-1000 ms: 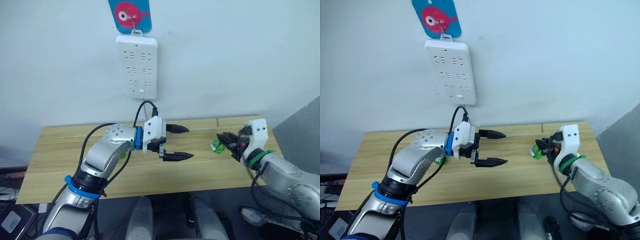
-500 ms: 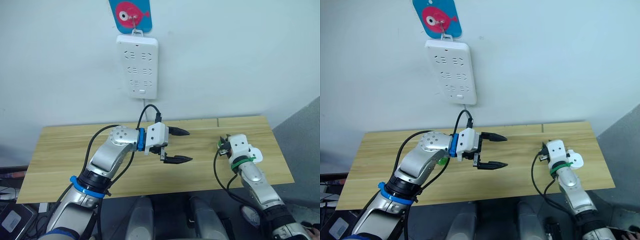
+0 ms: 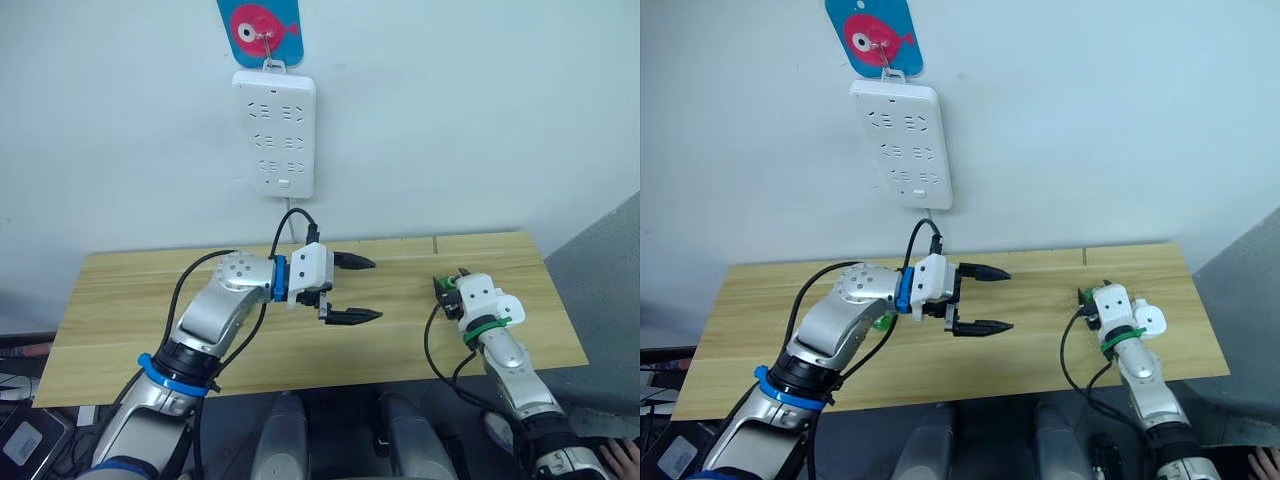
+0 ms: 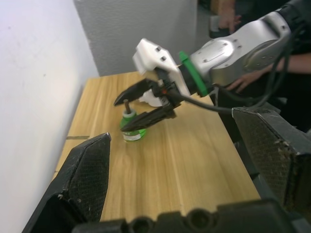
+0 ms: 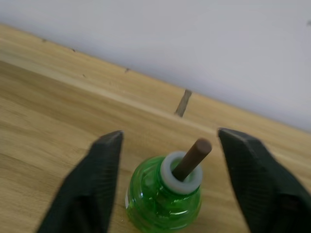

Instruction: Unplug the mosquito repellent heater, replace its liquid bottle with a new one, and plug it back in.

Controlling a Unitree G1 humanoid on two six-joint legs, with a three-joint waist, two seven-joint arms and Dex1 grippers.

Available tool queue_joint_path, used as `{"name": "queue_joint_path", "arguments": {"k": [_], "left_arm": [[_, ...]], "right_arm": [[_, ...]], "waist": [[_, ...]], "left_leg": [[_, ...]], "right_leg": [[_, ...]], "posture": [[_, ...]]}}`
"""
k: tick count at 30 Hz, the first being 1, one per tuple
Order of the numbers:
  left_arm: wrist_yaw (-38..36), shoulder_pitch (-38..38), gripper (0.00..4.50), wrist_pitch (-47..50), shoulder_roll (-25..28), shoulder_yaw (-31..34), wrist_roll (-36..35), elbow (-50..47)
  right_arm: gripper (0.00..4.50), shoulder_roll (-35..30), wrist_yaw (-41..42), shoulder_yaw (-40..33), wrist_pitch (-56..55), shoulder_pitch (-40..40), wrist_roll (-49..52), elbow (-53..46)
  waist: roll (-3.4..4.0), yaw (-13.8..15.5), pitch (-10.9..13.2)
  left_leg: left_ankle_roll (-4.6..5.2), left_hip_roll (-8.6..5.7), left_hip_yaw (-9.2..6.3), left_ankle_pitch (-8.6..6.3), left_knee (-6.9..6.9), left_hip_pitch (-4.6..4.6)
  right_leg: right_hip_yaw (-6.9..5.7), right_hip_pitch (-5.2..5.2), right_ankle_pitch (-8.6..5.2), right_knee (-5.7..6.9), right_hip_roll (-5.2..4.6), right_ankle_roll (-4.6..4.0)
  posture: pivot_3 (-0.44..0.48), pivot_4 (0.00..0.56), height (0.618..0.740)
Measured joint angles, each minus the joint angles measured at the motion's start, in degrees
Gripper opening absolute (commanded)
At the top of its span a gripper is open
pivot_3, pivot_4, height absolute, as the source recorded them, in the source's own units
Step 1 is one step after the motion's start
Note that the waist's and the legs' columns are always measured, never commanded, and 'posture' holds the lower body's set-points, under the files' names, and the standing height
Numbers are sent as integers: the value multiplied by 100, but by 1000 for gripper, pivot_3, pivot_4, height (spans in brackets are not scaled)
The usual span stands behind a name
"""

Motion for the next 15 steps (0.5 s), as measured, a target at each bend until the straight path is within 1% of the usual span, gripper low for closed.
{"name": "queue_joint_path", "arguments": {"k": [1,3,5,7,10,12,15], "left_arm": [[67,71,4500,-15,-25,48,2,2],[390,374,4500,-239,-193,283,37,5],[779,757,4500,-486,-330,482,124,37],[1274,1251,4500,-772,-446,659,356,-23],[2131,1987,4500,-969,-627,842,765,-307],[2698,2383,4500,-927,-765,1022,951,-653],[3457,3248,4500,-680,-1019,1325,1031,-1346]], "right_arm": [[4442,-74,77,-59,40,66,10,-268],[4442,-306,392,-143,368,232,186,-1153],[4442,-505,809,-206,905,214,554,-2098],[4442,-712,1332,-176,1595,140,1089,-2866],[4442,-1034,2014,-69,2479,63,1683,-3491],[4442,-1212,2410,48,2896,-105,1858,-3621],[4442,-1470,2989,172,3270,-399,2024,-3772]], "waist": [[0,-4,0],[5,-14,1],[5,-36,1],[5,-38,1],[4,5,2],[3,67,7],[3,98,22]], "left_leg": [[0,1,0,0,0,-1],[0,1,2,0,0,2],[0,4,-4,0,0,5],[0,6,-15,0,0,10],[0,3,-15,0,1,6],[0,1,-12,0,5,4],[-1,-3,-4,0,3,6]], "right_leg": [[0,0,0,0,0,0],[4,0,0,1,-1,1],[0,3,0,3,1,1],[-7,9,-1,4,1,1],[-7,11,-2,0,-2,1],[-3,10,-2,-1,-3,2],[2,12,-2,-6,-9,5]], "posture": [[289,270,740],[283,274,740],[280,279,740],[282,280,740],[294,288,740],[304,299,740],[329,316,740]]}}
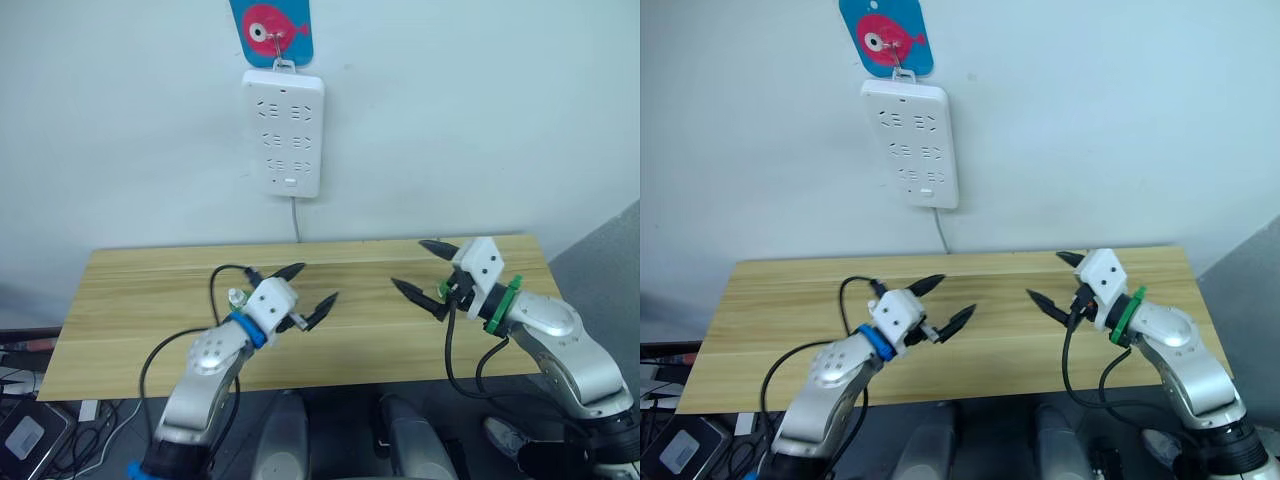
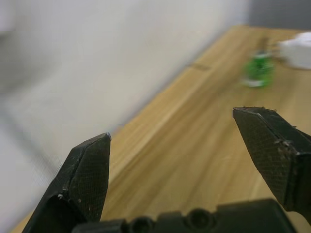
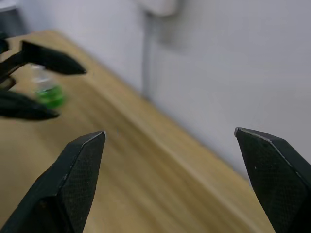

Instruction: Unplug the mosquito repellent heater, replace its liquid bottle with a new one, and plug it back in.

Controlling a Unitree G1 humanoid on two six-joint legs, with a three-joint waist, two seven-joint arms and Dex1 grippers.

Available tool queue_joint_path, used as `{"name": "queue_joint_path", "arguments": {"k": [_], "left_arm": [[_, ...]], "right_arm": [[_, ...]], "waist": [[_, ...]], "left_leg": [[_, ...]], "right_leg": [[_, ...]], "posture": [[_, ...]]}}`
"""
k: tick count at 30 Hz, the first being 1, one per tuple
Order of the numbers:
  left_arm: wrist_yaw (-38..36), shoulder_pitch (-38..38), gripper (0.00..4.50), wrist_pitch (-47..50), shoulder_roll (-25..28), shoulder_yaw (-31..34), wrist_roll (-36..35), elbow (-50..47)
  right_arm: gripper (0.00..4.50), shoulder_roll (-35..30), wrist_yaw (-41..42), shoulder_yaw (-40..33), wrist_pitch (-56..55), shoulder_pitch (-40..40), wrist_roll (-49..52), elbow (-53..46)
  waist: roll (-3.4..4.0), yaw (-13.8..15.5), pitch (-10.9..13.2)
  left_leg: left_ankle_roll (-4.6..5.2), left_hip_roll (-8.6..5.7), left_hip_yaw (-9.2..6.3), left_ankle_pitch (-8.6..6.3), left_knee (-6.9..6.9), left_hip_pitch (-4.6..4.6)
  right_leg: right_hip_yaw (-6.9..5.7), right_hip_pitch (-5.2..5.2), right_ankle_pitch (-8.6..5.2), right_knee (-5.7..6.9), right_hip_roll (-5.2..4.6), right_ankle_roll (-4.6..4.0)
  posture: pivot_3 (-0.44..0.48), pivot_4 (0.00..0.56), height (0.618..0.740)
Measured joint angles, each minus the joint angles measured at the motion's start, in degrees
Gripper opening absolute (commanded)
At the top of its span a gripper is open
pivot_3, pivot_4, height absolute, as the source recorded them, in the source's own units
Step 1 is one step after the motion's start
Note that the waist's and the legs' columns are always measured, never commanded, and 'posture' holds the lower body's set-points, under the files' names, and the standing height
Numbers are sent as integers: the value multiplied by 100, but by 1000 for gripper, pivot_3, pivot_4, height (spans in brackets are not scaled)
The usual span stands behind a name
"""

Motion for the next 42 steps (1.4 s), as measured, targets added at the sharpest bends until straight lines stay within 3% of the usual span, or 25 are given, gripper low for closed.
{"name": "queue_joint_path", "arguments": {"k": [4,8,15,25,35,42], "left_arm": [[818,1211,4500,-13,-386,390,112,-288],[1290,1509,4500,-573,-536,626,393,58],[1707,829,4500,-1401,-784,957,427,1485],[1609,-323,4500,-2455,-817,1003,337,3468],[1149,-1052,4500,-3107,-797,791,328,4608],[1304,-1409,4500,-3481,-807,853,371,5190]], "right_arm": [[4442,35,319,8,290,-431,169,-4],[4442,56,555,84,387,-528,171,25],[4442,84,831,194,539,-572,167,16],[4442,0,916,192,1073,-633,235,-396],[4442,-203,1013,161,1261,-647,324,-498],[4442,-326,1035,19,1366,-759,367,-498]], "waist": [[-7,18,22],[-6,173,59],[-11,457,122],[-4,617,170],[-9,623,186],[-9,619,186]], "left_leg": [[0,3,-6,0,-5,0],[0,1,-10,0,-6,-1],[-5,-2,1,-3,-6,-11],[-15,2,-1,-9,-16,-13],[-17,1,-1,-10,-17,-14],[-19,2,0,-11,-17,-15]], "right_leg": [[-7,-2,-2,-1,1,-1],[-10,-5,-4,-1,2,-4],[-1,-6,-1,-24,1,2],[-6,-7,0,-33,3,3],[-6,-7,0,-37,3,5],[-6,-6,1,-42,4,6]], "posture": [[363,323,740],[393,335,740],[398,344,740],[376,364,740],[353,351,740],[335,344,740]]}}
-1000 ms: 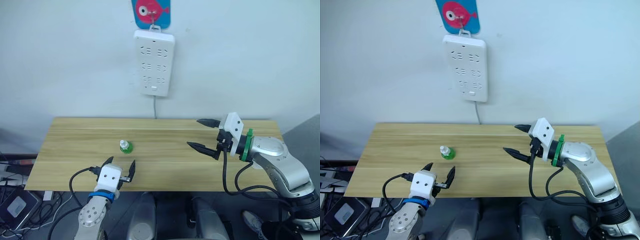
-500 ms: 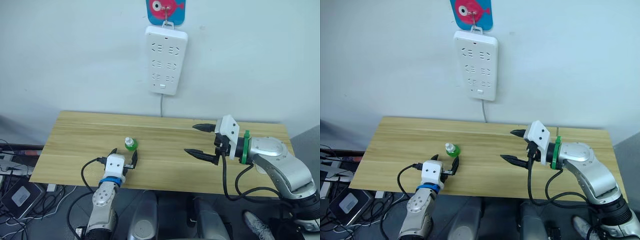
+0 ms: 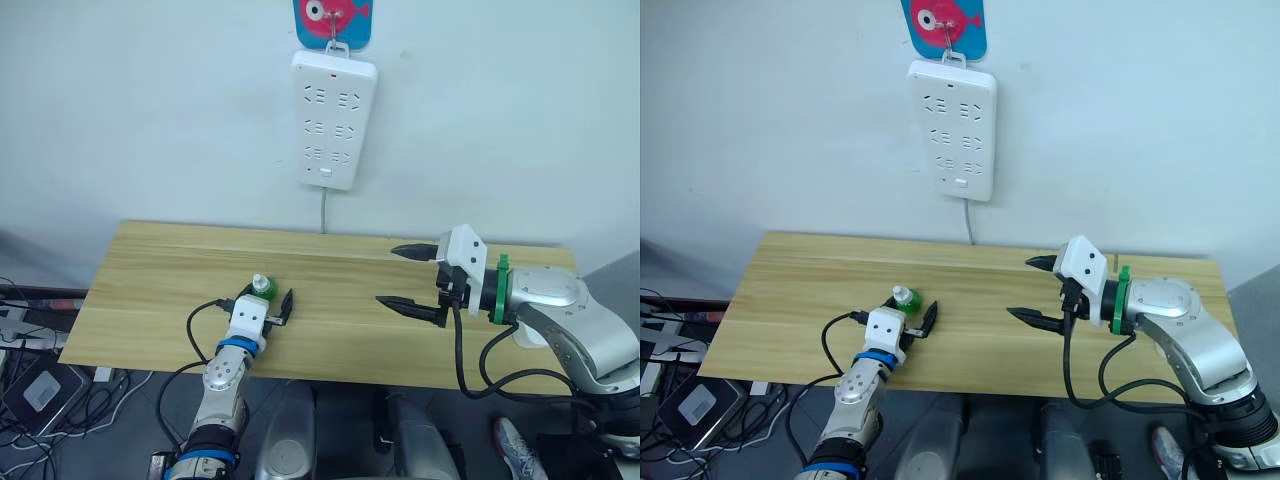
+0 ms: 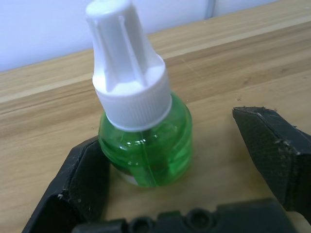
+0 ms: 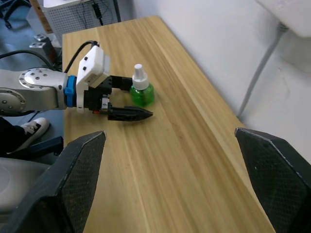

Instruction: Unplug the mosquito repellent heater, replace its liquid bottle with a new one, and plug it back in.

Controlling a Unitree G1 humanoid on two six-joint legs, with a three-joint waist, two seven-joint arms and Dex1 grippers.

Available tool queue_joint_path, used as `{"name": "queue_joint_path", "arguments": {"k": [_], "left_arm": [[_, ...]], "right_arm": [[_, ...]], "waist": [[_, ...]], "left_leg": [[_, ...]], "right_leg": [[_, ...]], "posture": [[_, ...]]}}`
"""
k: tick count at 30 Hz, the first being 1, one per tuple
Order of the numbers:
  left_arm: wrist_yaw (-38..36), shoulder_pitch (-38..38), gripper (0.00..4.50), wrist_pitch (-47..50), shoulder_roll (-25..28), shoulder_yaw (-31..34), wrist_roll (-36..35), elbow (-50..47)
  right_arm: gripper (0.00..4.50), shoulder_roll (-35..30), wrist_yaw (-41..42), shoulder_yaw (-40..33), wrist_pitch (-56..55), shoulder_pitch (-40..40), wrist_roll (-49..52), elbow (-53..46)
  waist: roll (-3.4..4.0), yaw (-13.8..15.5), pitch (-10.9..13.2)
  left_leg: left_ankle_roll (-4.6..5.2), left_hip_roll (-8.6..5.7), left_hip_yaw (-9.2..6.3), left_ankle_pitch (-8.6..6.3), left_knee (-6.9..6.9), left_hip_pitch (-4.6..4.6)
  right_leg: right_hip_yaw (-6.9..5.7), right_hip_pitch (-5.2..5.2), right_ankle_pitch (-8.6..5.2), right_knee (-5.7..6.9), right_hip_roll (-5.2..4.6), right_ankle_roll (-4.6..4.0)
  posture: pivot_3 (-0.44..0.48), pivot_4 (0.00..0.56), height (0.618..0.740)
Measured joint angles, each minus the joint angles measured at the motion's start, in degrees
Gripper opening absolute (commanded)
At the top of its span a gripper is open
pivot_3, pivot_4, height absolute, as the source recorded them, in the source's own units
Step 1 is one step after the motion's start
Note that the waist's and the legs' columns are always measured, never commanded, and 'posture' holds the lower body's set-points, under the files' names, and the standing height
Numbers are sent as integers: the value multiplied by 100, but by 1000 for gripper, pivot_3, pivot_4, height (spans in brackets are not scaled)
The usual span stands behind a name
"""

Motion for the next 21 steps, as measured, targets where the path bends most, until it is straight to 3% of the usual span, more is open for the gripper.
{"name": "queue_joint_path", "arguments": {"k": [7,10,16,21], "left_arm": [[77,-104,4500,-221,7,28,15,260],[91,-143,3910,-284,32,28,30,345],[77,-167,2244,-335,81,38,32,398],[-264,-187,2237,-92,327,-128,57,209]], "right_arm": [[4442,-8,-15,-55,129,0,12,-12],[4500,-8,-13,-55,143,0,12,-15],[4500,-6,-17,-55,143,-13,10,-15],[4500,42,-87,-71,165,0,11,-15]], "waist": [[0,-7,0],[0,-8,0],[1,-10,-1],[1,-5,0]], "left_leg": [[-1,0,0,-1,-2,0],[-1,0,0,0,-2,0],[-2,2,0,-1,-12,-3],[-5,3,-1,-2,-12,-13]], "right_leg": [[-1,0,0,-2,0,0],[0,0,0,-3,0,0],[-2,6,7,-35,0,11],[-6,4,8,-45,0,12]], "posture": [[331,344,740],[326,343,740],[324,337,740],[321,326,740]]}}
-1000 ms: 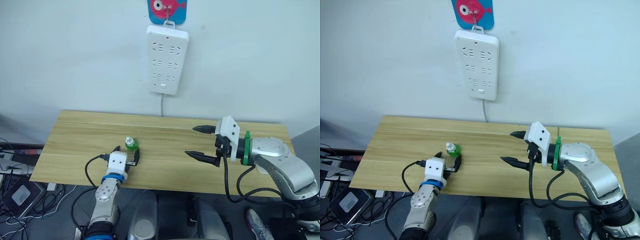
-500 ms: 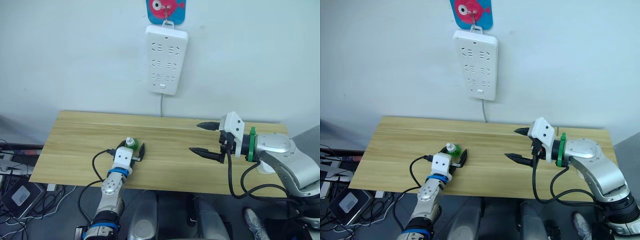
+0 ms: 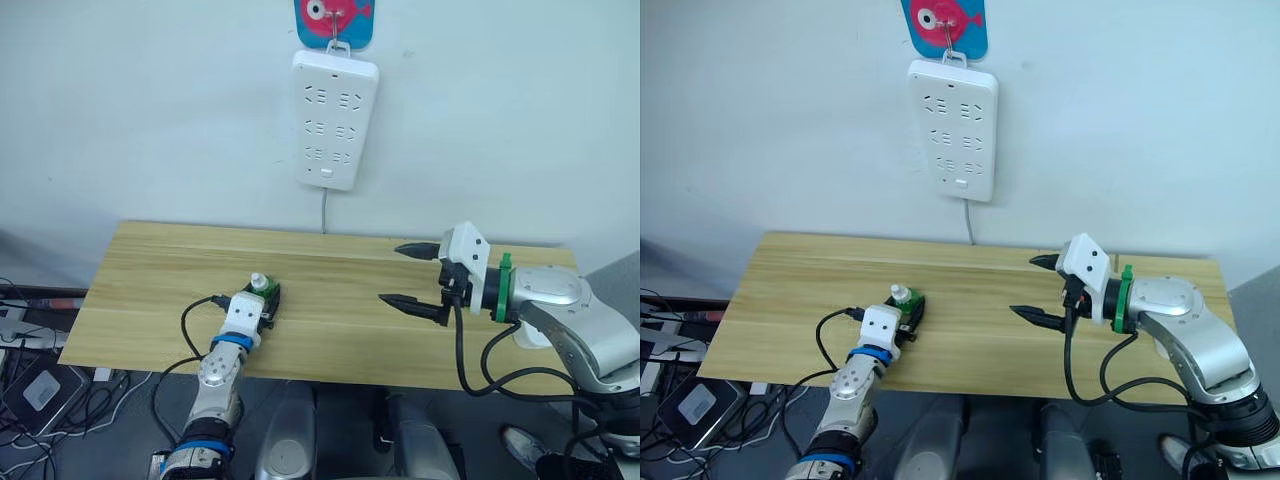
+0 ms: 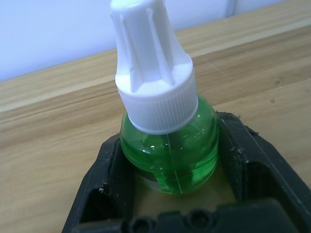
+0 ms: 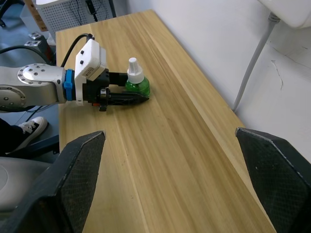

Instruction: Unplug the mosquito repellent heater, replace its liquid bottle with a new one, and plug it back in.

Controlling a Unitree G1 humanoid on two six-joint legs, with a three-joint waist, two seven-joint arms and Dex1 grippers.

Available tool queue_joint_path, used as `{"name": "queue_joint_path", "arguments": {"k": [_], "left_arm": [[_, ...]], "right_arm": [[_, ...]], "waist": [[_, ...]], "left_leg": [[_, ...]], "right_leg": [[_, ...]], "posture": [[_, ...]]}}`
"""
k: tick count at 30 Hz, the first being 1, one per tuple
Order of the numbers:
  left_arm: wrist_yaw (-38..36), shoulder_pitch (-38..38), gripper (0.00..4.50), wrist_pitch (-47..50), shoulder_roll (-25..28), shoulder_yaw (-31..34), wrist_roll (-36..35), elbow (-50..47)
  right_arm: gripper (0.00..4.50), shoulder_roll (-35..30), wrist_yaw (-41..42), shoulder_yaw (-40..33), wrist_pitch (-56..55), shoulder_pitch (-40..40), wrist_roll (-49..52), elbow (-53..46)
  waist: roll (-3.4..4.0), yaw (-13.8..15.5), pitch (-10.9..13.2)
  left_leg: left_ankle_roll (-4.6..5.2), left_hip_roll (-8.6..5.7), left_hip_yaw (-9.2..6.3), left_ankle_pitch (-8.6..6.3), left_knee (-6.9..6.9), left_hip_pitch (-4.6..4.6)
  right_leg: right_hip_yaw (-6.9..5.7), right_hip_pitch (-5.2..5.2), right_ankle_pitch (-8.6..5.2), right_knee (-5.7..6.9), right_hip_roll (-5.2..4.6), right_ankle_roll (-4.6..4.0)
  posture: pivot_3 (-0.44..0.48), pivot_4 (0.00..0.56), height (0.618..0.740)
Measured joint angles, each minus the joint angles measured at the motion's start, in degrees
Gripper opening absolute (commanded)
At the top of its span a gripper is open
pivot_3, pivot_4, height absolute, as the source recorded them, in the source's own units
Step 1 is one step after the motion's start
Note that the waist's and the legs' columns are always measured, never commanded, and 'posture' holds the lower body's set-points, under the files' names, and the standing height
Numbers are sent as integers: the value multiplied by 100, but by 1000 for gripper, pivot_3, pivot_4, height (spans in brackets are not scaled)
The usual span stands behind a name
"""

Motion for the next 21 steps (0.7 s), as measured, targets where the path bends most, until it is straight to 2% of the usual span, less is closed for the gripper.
{"name": "queue_joint_path", "arguments": {"k": [4,7,8,11,16,21], "left_arm": [[-866,-217,2237,548,393,-408,-12,-631],[-2144,-684,2237,1244,867,-931,-189,-1411],[-2354,-788,2237,1347,921,-1001,-243,-1541],[-3789,-1253,2237,1882,1245,-1451,-642,-1988],[-5396,-1878,2237,2243,1378,-1847,-973,-1917],[-6131,-2473,2237,2268,1324,-1920,-1028,-1434]], "right_arm": [[4500,33,-73,-16,56,58,1,-32],[4500,98,-76,-34,84,191,60,-211],[4500,116,-76,-19,88,201,66,-242],[4500,342,-193,97,87,252,50,-384],[4500,672,-460,318,77,262,-36,-422],[4500,852,-681,381,62,245,-89,-452]], "waist": [[0,10,0],[0,21,0],[0,15,0],[1,-12,-1],[4,-126,-3],[3,-174,-5]], "left_leg": [[-1,0,-4,0,0,-8],[-1,-1,-5,0,1,-11],[-1,-1,-5,0,2,-10],[-1,-1,-3,0,2,-10],[0,2,-4,0,4,-14],[0,0,-7,0,22,-25]], "right_leg": [[-5,-3,0,-2,0,-1],[-7,-2,1,-2,0,-1],[-7,-2,1,-3,0,-1],[-6,-4,0,-3,1,-2],[-9,-7,0,-1,4,-4],[-10,-7,1,-2,5,-5]], "posture": [[326,315,740],[310,305,740],[305,302,740],[293,294,740],[261,274,740],[233,257,740]]}}
